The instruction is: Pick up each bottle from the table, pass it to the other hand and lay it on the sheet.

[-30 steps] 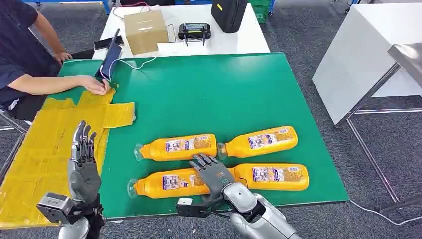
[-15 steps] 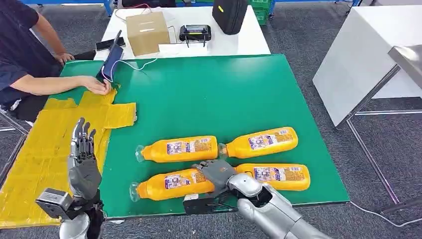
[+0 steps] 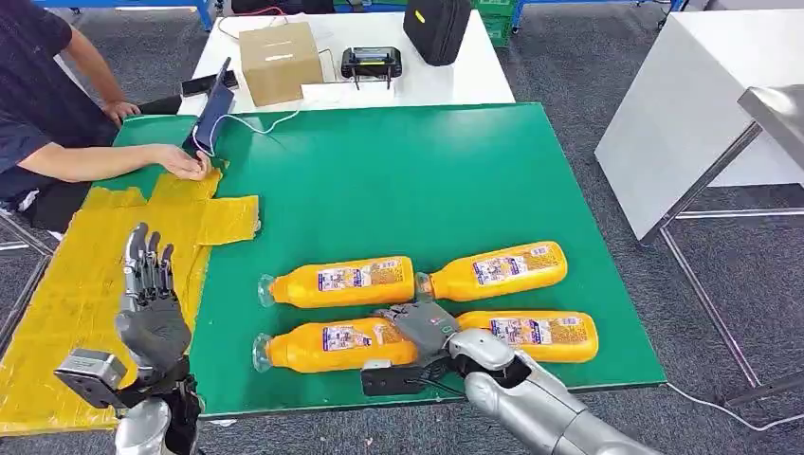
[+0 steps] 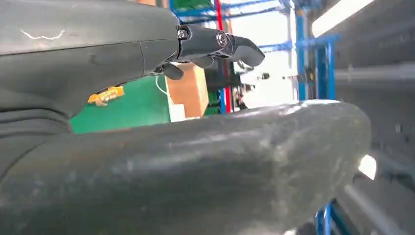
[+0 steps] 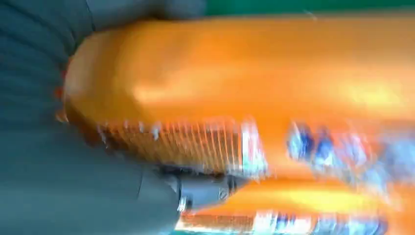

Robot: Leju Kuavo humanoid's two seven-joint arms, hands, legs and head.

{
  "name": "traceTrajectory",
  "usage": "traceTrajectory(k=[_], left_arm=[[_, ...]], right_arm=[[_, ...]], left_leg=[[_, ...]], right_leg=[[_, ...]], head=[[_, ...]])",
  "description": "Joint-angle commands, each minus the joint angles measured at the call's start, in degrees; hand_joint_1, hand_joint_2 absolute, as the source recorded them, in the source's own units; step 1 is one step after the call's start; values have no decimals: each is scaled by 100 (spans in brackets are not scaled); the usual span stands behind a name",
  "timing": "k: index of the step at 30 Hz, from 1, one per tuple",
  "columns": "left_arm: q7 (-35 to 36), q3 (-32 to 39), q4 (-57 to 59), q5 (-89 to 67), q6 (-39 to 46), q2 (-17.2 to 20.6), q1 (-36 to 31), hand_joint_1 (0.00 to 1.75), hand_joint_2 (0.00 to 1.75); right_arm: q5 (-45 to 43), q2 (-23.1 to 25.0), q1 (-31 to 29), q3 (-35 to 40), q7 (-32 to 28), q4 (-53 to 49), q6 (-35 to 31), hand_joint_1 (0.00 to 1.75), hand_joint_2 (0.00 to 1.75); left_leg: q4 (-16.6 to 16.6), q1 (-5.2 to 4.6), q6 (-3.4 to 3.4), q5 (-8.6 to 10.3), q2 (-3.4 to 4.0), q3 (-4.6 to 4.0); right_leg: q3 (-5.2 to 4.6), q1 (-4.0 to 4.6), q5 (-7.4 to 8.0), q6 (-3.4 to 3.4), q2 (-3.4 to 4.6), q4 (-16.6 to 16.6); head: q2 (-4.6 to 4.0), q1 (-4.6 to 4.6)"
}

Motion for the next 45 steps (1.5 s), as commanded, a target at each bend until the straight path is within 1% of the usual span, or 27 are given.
traceTrajectory(k=[1, 2, 3, 4, 6, 7, 9, 10, 11, 13, 14, 15, 19, 20, 21, 24, 25, 29, 32, 37, 38, 39, 40, 41, 42, 44, 45], left_arm=[[123, 41, 296, 348, 483, -152, -334, 0, 175], [132, -13, 308, 345, 529, -152, -339, 0, 175], [151, -35, 317, 367, 572, -159, -341, 0, 175], [169, -47, 329, 391, 593, -173, -338, 0, 175], [270, -157, 353, 541, 499, -141, -331, 0, 175], [314, -204, 362, 582, 443, -131, -331, 0, 175], [509, -427, 394, 876, 33, -60, -286, 0, 175], [562, -484, 403, 972, -114, -44, -267, 0, 175], [682, -649, 412, 1224, -497, 0, -215, 0, 175], [682, -674, 422, 1215, -484, -38, -179, 0, 175], [718, -792, 376, 1350, -706, 4, -156, 0, 175], [727, -853, 345, 1390, -811, 20, -125, 0, 175], [755, -1106, 234, 1480, -1219, 72, -22, 0, 175], [754, -1115, 237, 1477, -1214, 58, -7, 0, 175], [754, -1115, 237, 1477, -1214, 58, -7, 0, 175], [754, -1115, 237, 1477, -1214, 58, -7, 0, 175], [754, -1115, 237, 1477, -1214, 58, -7, 0, 175], [756, -1143, 222, 1497, -1302, 85, -4, 0, 175], [729, -1325, 101, 1492, -1523, 57, 78, 0, 175], [698, -1493, 22, 1420, -1582, 59, 100, 0, 175], [698, -1503, 32, 1419, -1597, 63, 89, 0, 175], [688, -1496, 36, 1414, -1595, 60, 84, 0, 175], [688, -1494, 41, 1416, -1599, 58, 80, 0, 175], [688, -1492, 54, 1418, -1613, 55, 70, 0, 175], [688, -1491, 57, 1418, -1617, 55, 68, 0, 175], [688, -1491, 83, 1419, -1637, 55, 57, 0, 175], [688, -1491, 95, 1420, -1650, 56, 47, 0, 175]], right_arm=[[-718, 1063, 1710, -1699, -1218, -1865, -1452, 175, 175], [-714, 1090, 1805, -1754, -1264, -1985, -1491, 175, 175], [-687, 1103, 1843, -1785, -1293, -2042, -1522, 175, 175], [-701, 1115, 1873, -1824, -1345, -2083, -1561, 175, 175], [-826, 1204, 1964, -1975, -1636, -2183, -1694, 175, 175], [-849, 1219, 1987, -2006, -1698, -2217, -1729, 175, 175], [-907, 1226, 2085, -2074, -1817, -2367, -1770, 175, 175], [-919, 1218, 2099, -2074, -1830, -2394, -1760, 175, 175], [-937, 1207, 2111, -2076, -1852, -2406, -1728, 175, 175], [-937, 1213, 2116, -2071, -1852, -2392, -1728, 175, 175], [-957, 1229, 2089, -2056, -1893, -2328, -1687, 175, 175], [-943, 1233, 2056, -2031, -1885, -2272, -1666, 175, 175], [-948, 1279, 1889, -1987, -1840, -2063, -1585, 175, 175], [-952, 1289, 1873, -1987, -1838, -2062, -1580, 175, 175], [-952, 1289, 1873, -1987, -1838, -2062, -1580, 175, 175], [-952, 1289, 1873, -1987, -1838, -2062, -1580, 175, 175], [-952, 1289, 1873, -1987, -1838, -2062, -1580, 175, 175], [-961, 1284, 1848, -1984, -1825, -2036, -1561, 175, 175], [-1034, 1355, 1624, -1956, -1708, -1793, -1421, 175, 175], [-958, 1464, 1328, -1714, -1559, -1378, -1219, 175, 175], [-938, 1508, 1261, -1650, -1525, -1272, -1192, 175, 175], [-915, 1532, 1217, -1589, -1494, -1198, -1168, 175, 175], [-913, 1550, 1205, -1559, -1492, -1166, -1160, 175, 175], [-864, 1574, 1169, -1479, -1451, -1086, -1154, 175, 175], [-855, 1577, 1160, -1461, -1439, -1067, -1154, 175, 175], [-832, 1602, 1132, -1400, -1404, -967, -1158, 175, 175], [-833, 1604, 1123, -1394, -1389, -928, -1162, 175, 175]], left_leg=[[3, 9, -13, -6, -22, -15], [7, 18, -19, -18, -22, -8], [4, 14, -15, -11, -26, -23], [4, 17, -18, -14, -43, -19], [-1, 12, -9, -3, -29, -32], [3, 17, -11, -11, -31, -25], [2, 15, -14, -13, -23, -33], [-1, 10, -12, -6, -19, -45], [1, 12, -14, -12, -34, -35], [-4, 5, -12, -6, -21, -46], [-2, 10, -14, -12, -28, -36], [-4, 6, -13, -10, -16, -43], [-3, 6, -14, -12, -12, -43], [-4, 3, -12, -8, -6, -50], [-4, 9, -15, -14, -11, -37], [-5, 3, -11, -8, -3, -50], [-2, 8, -13, -15, -7, -38], [-4, 7, -12, -12, -6, -43], [-2, 8, -12, -12, -3, -44], [-1, 11, -15, -15, 1, -40], [-4, 6, -13, -10, 3, -46], [-5, 6, -12, -8, 4, -50], [-3, 9, -15, -14, 4, -39], [-5, 6, -13, -10, 3, -45], [-5, 12, -17, -18, 2, -29], [-5, 9, -14, -11, 2, -43], [-6, 11, -16, -16, -2, -32]], right_leg=[[-8, 7, -12, -13, 15, 8], [-3, 14, -21, -20, 35, 9], [-16, 13, -17, -15, 16, 7], [-10, 15, -24, -17, 11, 5], [-27, 10, -16, -9, 0, 2], [-16, 13, -23, -13, 13, 2], [-28, 11, -18, -12, 22, 3], [-43, 9, -13, -10, 10, 2], [-30, 8, -21, -14, 13, 2], [-44, 4, -13, -11, 9, -2], [-31, 6, -18, -15, 18, -2], [-42, 4, -12, -13, 21, -2], [-41, 6, -11, -14, 27, -2], [-50, 5, -8, -10, 20, -1], [-37, 7, -13, -15, 33, -3], [-51, 5, -8, -9, 20, 0], [-38, 8, -13, -13, 34, -2], [-42, 7, -10, -11, 30, -3], [-43, 7, -10, -12, 33, -1], [-39, 9, -10, -15, 45, -1], [-46, 7, -7, -13, 37, -2], [-49, 8, -5, -11, 30, -3], [-40, 9, -9, -15, 46, -2], [-46, 7, -7, -12, 35, -1], [-29, 10, -12, -18, 53, -4], [-42, 10, -8, -13, 35, -3], [-32, 10, -13, -16, 44, -4]], head=[[0, 7], [0, -2], [0, -2], [0, -2], [0, 0], [0, 0], [0, 2], [0, 2], [0, 0], [0, 2], [0, 2], [0, 0], [0, 2], [0, 0], [0, 0], [0, 0], [0, 0], [0, 0], [0, 2], [0, 0], [0, 0], [0, 0], [0, 2], [0, 0], [0, 2], [0, 0], [0, 0]])
